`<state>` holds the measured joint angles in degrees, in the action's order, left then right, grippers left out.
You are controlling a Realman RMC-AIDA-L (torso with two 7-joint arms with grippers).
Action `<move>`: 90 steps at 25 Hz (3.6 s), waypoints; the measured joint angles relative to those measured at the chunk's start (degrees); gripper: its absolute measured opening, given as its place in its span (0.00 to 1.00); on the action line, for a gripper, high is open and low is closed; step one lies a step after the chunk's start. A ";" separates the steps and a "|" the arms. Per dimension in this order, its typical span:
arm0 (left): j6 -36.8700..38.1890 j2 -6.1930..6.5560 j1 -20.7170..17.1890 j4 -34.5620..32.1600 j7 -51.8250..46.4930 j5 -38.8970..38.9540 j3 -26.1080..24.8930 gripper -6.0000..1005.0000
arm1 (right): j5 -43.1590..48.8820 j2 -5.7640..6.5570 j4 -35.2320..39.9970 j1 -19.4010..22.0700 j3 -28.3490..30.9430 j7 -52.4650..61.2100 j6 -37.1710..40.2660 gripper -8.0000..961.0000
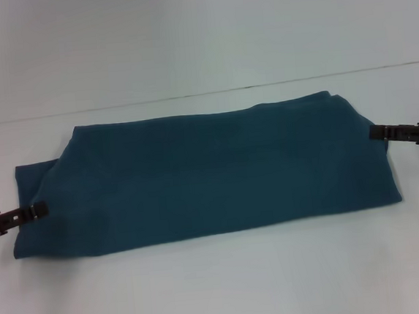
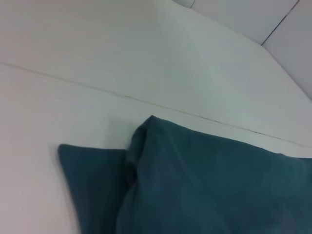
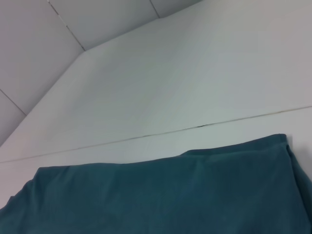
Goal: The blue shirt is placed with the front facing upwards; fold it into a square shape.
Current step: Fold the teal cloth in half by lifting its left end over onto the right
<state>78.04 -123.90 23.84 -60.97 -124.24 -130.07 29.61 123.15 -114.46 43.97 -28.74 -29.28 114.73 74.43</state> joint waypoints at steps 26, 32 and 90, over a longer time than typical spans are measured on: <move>7.81 0.00 -2.63 2.52 -1.57 -3.41 -3.94 0.95 | 0.24 0.56 0.07 0.17 0.01 -0.33 -0.58 0.96; 6.28 0.51 -0.68 6.55 -1.35 -4.90 -3.50 0.95 | 0.24 0.69 0.07 0.18 0.02 -0.04 -0.61 0.96; -5.46 3.23 8.54 13.27 -6.12 -14.46 -1.07 0.94 | 0.25 1.62 0.06 0.75 0.28 1.11 -0.69 0.95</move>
<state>72.59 -120.67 32.38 -47.70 -130.35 -144.53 28.53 123.40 -112.84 44.03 -27.99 -29.00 115.84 73.74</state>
